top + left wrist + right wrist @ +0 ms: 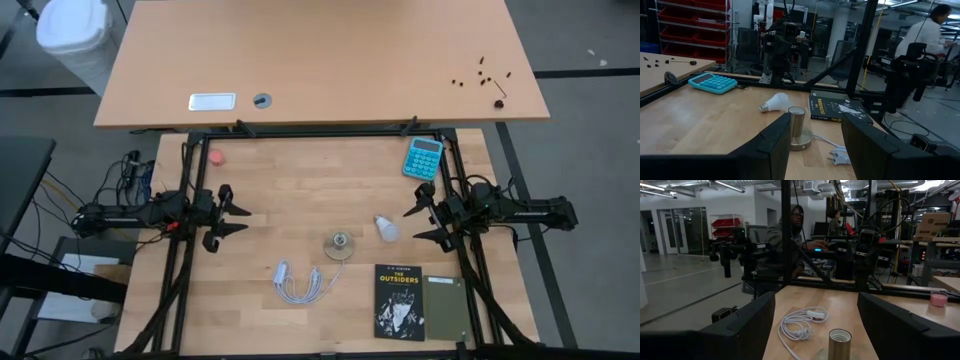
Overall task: Screw lightbulb
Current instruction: Return to Home Position
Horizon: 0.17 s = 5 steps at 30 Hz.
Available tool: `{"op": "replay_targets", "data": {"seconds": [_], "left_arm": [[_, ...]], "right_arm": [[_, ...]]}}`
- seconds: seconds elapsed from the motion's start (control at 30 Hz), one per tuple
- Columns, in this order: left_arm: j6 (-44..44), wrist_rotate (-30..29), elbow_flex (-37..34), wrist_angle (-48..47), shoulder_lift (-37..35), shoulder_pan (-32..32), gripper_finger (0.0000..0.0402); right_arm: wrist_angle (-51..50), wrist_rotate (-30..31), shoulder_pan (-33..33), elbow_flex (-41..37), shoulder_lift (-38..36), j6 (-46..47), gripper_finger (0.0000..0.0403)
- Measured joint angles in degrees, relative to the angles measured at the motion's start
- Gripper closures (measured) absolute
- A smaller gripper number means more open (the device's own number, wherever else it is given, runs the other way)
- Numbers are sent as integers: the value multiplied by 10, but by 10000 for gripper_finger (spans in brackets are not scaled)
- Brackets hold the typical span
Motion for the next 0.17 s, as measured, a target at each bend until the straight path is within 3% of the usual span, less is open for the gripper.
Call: {"op": "replay_targets", "data": {"seconds": [0.17], "left_arm": [[0,0,0,0,0,0,223]], "right_arm": [[0,0,0,0,0,0,109]]}}
